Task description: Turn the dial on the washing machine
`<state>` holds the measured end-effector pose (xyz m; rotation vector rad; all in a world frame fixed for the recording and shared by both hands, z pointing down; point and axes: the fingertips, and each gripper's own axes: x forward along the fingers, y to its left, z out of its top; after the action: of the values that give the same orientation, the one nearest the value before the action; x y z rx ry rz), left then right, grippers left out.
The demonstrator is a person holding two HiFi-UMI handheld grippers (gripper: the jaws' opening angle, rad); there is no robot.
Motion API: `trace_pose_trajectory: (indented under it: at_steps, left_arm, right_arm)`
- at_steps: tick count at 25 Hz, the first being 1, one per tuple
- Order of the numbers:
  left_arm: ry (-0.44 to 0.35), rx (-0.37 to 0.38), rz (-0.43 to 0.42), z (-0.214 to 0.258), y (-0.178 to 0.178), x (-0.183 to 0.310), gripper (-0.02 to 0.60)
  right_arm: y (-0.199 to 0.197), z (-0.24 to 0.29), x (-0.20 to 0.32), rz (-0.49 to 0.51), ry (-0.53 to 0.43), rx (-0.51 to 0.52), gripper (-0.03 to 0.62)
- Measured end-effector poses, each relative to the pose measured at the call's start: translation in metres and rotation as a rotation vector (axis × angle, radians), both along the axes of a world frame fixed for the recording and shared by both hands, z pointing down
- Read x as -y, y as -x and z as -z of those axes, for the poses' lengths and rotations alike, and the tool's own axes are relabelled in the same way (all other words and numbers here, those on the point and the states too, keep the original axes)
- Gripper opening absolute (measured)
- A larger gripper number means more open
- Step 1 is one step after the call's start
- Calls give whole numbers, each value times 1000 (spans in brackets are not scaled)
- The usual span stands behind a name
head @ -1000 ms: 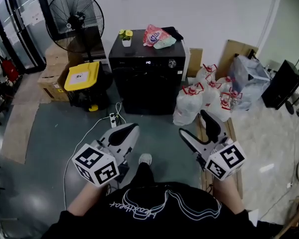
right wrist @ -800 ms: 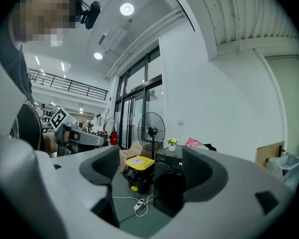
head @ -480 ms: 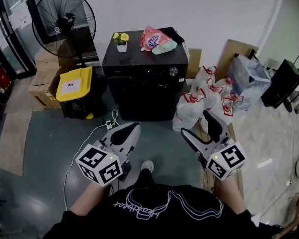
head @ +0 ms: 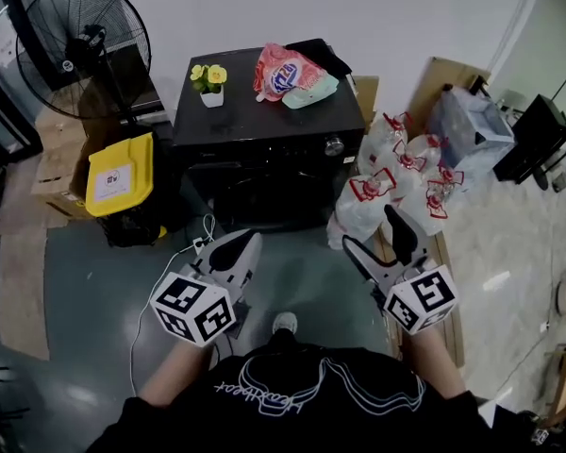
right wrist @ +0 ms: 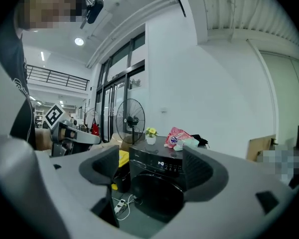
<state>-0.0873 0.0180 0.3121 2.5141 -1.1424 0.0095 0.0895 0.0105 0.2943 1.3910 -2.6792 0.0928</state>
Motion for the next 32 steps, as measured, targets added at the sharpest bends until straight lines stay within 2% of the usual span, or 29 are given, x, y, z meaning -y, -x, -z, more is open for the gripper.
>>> trace_pose_trajectory:
  at_steps: [5,10,23,32]
  left_arm:
    - [46,-10,-18,-21,10,54,5]
    - [56,-7,-13,-34,21,90,5]
    - [90,2,36,-61,40,125,5]
    - [132,-1,82,-73,42,155,5]
  right_arm:
    - [2,-24,51,-59,17,-27,387]
    - [8,-49,85,-105,35,-64,380]
    - [11,-98,149,-145,60,-190,364]
    - [-7,-147,221,-181,99,-262,357]
